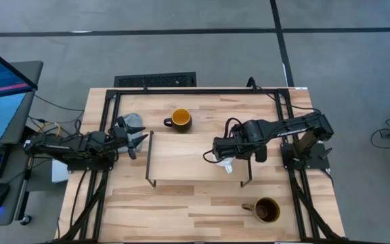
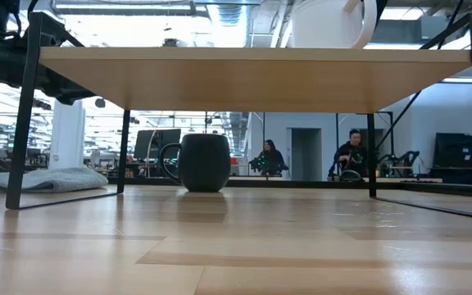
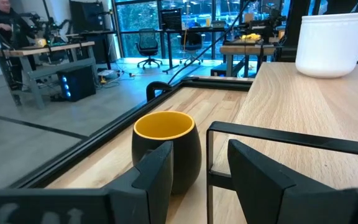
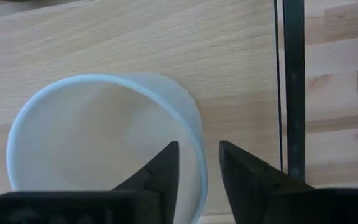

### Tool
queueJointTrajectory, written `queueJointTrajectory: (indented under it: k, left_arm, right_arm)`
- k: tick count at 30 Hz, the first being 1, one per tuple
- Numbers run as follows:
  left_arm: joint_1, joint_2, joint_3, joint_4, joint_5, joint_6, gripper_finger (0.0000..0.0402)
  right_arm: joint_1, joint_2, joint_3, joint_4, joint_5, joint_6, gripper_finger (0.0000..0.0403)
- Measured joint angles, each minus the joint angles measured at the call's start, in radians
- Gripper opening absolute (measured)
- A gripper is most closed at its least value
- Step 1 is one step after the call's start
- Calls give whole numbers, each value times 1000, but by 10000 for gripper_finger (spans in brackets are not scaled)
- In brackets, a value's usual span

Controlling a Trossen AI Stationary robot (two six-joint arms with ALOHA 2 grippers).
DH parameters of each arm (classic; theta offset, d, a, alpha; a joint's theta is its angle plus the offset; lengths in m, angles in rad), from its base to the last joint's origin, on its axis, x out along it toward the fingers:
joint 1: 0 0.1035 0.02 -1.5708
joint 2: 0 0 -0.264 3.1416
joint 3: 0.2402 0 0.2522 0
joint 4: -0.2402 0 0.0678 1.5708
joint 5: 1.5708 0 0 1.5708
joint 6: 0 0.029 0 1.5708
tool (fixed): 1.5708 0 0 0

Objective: Stack small to large cups/mugs on shelf
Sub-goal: Put the white mug on the shelf

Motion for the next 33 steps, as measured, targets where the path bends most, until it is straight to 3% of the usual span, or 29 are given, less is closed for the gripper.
queueJointTrajectory:
  k: [7,12,24,33]
  left_arm:
    - [0,0,0,0,0,0,146]
    - [0,0,0,0,0,0,146]
    - [0,0,0,0,0,0,146]
    - [0,0,0,0,0,0,146]
  right_arm:
    - [0,0,0,0,12,-9,192]
    - [0,0,27,0,100,-27,211]
    - [1,-1,193,0,215,-83,217]
    - [16,-1,248,60,217,-209,217]
